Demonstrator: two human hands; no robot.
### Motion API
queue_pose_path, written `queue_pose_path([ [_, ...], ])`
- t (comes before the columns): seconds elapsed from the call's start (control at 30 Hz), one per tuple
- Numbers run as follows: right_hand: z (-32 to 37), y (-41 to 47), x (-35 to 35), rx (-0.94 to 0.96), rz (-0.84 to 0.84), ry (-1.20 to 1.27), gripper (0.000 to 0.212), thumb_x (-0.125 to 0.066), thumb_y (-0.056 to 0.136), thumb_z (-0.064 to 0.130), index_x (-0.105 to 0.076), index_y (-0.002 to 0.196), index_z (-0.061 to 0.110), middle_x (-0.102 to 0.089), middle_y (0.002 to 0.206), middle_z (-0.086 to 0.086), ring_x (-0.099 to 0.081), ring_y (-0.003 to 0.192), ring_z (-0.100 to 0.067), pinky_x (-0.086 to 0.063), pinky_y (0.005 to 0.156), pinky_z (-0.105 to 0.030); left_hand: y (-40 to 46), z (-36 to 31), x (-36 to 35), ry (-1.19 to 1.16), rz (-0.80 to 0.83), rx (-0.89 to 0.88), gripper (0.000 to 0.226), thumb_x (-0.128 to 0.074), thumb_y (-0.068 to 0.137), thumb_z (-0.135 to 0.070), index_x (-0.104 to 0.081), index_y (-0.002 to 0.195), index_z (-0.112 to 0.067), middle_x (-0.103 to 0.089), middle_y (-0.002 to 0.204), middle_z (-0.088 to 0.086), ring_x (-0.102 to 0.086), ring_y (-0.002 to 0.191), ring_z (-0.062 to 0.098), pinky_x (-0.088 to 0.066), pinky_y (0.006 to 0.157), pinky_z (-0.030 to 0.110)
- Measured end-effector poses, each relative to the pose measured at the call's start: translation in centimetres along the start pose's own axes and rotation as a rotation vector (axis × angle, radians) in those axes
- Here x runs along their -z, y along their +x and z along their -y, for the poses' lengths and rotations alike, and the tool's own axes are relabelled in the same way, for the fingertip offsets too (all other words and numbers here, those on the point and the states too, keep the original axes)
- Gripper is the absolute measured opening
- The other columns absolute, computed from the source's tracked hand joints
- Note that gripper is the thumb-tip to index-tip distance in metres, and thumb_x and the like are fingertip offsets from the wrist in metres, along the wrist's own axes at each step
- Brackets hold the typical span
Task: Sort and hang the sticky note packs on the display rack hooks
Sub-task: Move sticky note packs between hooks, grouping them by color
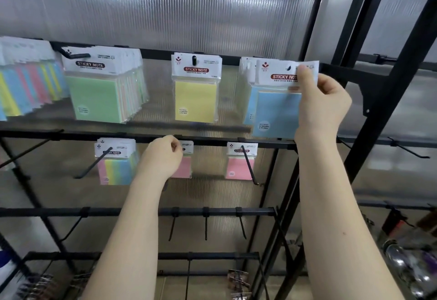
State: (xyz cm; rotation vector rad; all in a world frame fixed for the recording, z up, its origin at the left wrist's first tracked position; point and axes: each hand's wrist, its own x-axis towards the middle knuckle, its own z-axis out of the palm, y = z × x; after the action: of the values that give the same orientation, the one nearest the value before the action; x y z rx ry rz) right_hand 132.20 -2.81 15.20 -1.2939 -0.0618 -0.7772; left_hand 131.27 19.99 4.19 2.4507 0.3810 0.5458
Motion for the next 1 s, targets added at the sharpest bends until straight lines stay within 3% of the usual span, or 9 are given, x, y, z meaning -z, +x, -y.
queue_pose_path([
  [0.13, -0.2, 0.2, 0.1, -0.02, -0.013, 0.001, 0.022, -0.068, 0.085, 0.026, -0.064, 0.065, 0.019, -0.059, 0.054, 0.016, -0.051, 0.053, 0.001, -0.04, 0.055, -0.012, 0.4, 0.0, 0.3, -0.002, -0.001, -0.004, 0.02, -0.044, 0.096, -0.02, -0.061, 0.105, -0.019, -0.061, 0.104, -0.001, -0.054, 0.09, 0.018, -0.039, 0.072, 0.029],
  [0.4, -1.8, 1.2, -0.6, -0.074, 0.001, -0.017, 0.025, -0.069, 0.085, 0.029, -0.06, 0.064, 0.019, -0.059, 0.064, 0.007, -0.05, 0.06, -0.008, -0.04, 0.058, -0.017, 0.8, 0.1, 0.7, -0.007, 0.007, -0.003, 0.019, -0.044, 0.095, -0.019, -0.062, 0.101, -0.019, -0.062, 0.101, -0.002, -0.053, 0.091, 0.018, -0.039, 0.072, 0.027],
  [0.63, -3.8, 2.4, -3.0, -0.099, -0.086, 0.039, 0.014, -0.067, 0.087, 0.026, -0.065, 0.084, 0.012, -0.059, 0.069, 0.007, -0.05, 0.06, -0.001, -0.04, 0.058, -0.012, 0.9, 0.3, 0.8, -0.006, 0.017, -0.004, 0.018, -0.043, 0.095, -0.02, -0.061, 0.099, -0.02, -0.059, 0.098, -0.004, -0.053, 0.088, 0.017, -0.039, 0.071, 0.027],
  [0.83, -4.6, 3.1, -3.8, -0.05, -0.138, 0.017, 0.013, -0.066, 0.088, 0.027, -0.065, 0.091, 0.014, -0.063, 0.081, 0.008, -0.055, 0.071, -0.001, -0.043, 0.064, -0.01, 0.8, 0.4, 1.0, 0.002, 0.023, -0.009, 0.017, -0.042, 0.095, -0.019, -0.059, 0.098, -0.02, -0.059, 0.095, -0.004, -0.056, 0.073, 0.018, -0.041, 0.057, 0.026],
  [1.0, -5.8, 2.9, -3.0, -0.055, -0.224, 0.029, 0.011, -0.059, 0.093, 0.029, -0.06, 0.088, 0.019, -0.059, 0.08, 0.014, -0.054, 0.072, 0.002, -0.042, 0.066, -0.008, 0.8, 0.9, 0.8, 0.025, 0.021, -0.005, 0.016, -0.043, 0.095, -0.019, -0.059, 0.098, -0.02, -0.058, 0.09, -0.006, -0.053, 0.07, 0.013, -0.044, 0.072, 0.028],
])
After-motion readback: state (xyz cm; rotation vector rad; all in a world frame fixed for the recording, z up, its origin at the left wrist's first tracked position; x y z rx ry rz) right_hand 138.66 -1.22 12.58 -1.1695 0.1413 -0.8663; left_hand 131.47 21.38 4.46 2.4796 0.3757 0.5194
